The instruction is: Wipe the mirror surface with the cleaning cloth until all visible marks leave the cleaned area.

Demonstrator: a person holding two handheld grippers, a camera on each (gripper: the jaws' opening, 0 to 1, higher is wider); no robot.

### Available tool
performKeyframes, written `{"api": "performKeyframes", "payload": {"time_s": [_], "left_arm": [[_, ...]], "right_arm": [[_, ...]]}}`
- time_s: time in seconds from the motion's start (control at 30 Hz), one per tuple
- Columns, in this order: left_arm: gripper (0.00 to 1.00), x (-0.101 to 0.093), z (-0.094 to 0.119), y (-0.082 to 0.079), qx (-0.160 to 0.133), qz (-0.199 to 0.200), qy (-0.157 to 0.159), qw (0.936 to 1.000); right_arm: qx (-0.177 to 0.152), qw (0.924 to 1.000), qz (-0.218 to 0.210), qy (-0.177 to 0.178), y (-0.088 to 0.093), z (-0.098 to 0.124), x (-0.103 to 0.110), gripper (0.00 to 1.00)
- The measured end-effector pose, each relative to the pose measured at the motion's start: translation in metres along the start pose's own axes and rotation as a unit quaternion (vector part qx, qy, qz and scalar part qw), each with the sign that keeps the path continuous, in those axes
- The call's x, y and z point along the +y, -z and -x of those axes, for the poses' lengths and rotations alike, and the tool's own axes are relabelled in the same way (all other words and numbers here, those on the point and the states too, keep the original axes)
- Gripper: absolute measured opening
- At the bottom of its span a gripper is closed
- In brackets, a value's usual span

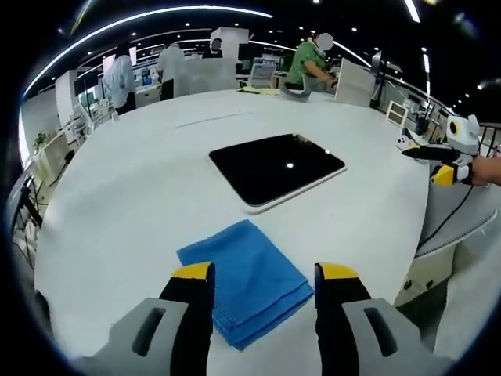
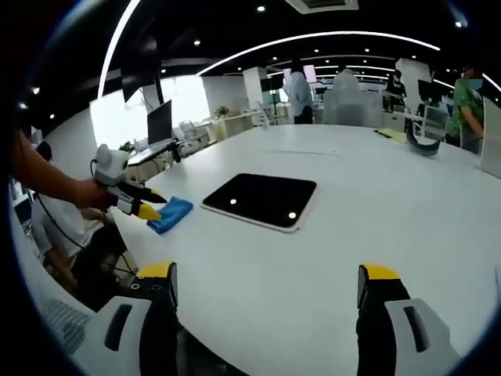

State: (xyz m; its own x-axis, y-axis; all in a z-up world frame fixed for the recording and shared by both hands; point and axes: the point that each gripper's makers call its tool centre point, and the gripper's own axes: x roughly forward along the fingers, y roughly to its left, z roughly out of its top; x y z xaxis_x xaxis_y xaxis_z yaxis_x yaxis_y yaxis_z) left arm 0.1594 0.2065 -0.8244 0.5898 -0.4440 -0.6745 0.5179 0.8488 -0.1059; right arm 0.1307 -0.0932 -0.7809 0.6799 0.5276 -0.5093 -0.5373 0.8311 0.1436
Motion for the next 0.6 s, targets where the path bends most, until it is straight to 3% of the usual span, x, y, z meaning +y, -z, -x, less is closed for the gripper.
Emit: {"api": "performKeyframes", "payload": {"time_s": [0.07, 0.2, 0.37, 0.6], "left_arm": [[0.50, 0.006, -0.003, 0.003, 0.009, 0.007, -0.005, 0.9999], [0.38, 0.012, -0.008, 0.006, 0.015, 0.019, 0.000, 0.9997], [0.33, 0.015, -0.013, 0.014, 0.037, -0.001, 0.000, 0.9993], [0.20, 0.025, -0.013, 0.016, 0.039, -0.022, -0.008, 0.9990]], "right_arm": [[0.004, 1.0000, 0.000, 0.004, 0.001, -0.001, -0.002, 0.95], [0.005, 1.0000, -0.004, 0.007, 0.001, -0.001, -0.002, 0.95], [0.007, 0.9999, -0.003, 0.011, 0.002, -0.001, -0.002, 0.95], [0.013, 0.9999, -0.002, 0.009, 0.006, -0.001, 0.001, 0.95]]}}
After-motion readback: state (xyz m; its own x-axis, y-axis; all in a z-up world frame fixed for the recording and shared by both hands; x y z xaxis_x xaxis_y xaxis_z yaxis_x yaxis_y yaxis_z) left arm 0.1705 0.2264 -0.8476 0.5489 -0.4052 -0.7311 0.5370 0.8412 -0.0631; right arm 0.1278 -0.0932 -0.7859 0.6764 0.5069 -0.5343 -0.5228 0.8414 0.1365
